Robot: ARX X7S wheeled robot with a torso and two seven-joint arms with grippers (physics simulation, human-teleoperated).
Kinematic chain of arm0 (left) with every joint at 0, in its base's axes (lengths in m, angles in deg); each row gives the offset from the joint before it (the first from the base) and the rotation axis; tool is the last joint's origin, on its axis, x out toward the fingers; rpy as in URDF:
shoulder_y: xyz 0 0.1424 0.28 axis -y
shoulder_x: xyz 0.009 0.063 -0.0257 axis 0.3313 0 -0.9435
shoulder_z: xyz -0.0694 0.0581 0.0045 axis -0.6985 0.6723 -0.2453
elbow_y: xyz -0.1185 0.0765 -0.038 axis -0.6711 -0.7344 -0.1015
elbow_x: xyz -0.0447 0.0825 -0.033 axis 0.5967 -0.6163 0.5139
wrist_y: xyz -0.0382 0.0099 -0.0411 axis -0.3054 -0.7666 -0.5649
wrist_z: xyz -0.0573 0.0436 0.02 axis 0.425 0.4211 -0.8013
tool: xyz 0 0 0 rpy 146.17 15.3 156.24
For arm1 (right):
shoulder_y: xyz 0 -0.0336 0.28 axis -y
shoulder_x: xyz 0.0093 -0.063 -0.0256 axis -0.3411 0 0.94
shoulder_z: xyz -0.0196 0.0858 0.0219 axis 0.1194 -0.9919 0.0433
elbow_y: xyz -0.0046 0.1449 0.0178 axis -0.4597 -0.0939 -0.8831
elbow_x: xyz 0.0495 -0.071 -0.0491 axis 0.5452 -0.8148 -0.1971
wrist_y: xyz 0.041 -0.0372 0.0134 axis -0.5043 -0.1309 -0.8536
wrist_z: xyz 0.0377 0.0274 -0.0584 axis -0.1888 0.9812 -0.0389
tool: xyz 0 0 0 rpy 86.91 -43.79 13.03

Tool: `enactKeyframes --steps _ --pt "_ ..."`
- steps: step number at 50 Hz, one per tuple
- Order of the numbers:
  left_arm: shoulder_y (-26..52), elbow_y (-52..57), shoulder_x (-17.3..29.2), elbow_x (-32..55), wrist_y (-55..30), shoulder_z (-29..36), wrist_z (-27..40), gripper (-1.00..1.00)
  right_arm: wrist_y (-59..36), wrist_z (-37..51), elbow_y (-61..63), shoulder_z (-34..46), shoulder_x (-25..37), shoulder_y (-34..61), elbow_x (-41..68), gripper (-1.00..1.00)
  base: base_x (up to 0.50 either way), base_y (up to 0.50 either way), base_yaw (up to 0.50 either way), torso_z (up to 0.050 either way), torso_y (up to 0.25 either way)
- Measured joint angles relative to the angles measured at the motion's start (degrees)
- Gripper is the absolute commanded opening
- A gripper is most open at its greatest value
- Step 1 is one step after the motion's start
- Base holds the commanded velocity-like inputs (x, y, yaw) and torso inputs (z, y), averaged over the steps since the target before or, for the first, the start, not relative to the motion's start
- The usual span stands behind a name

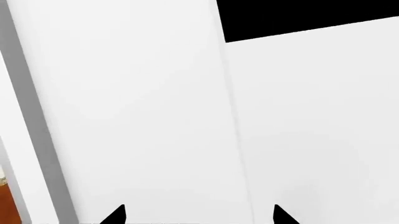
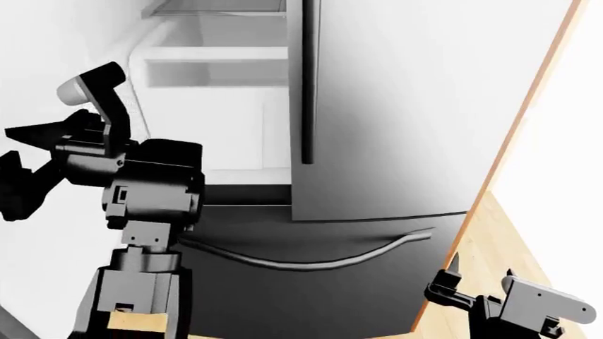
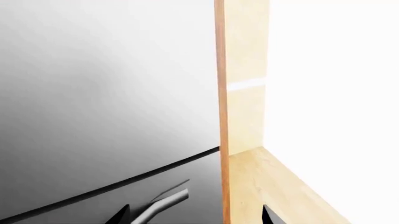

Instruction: Open the fridge doors

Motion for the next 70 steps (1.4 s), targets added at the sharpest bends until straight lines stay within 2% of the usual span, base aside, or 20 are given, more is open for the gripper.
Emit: enactKeyframes --steps 41,49,63,67,70 --pt "0.5 -1.8 0.0 -3.5 1.1 -5.2 0.0 1.00 0.1 0.3 0.2 0.4 0.2 -0.1 0.0 1.00 0.00 0.00 0.00 0.000 0.000" --pt "-1.6 5.3 0.1 2.3 -2.5 -0.4 0.1 1.00 0.2 0.3 0.1 0.6 0.2 0.0 -0.1 1.00 0.00 0.00 0.00 0.000 0.000" --pt "-10.8 28.7 0.0 17.5 -11.7 11.5 0.1 1.00 0.2 0.3 0.1 0.8 0.3 0.0 -0.1 1.00 0.00 0.00 0.00 0.000 0.000" --pt "-14.3 33.7 0.0 20.2 -12.7 14.2 0.1 1.00 0.2 0.3 0.0 0.8 0.4 0.1 -0.2 1.00 0.00 0.00 0.00 0.000 0.000" --pt "-15.3 34.5 0.5 23.9 -9.7 18.9 -1.9 1.00 0.3 0.2 -0.1 0.9 0.4 0.1 -0.2 1.00 0.00 0.00 0.00 0.000 0.000"
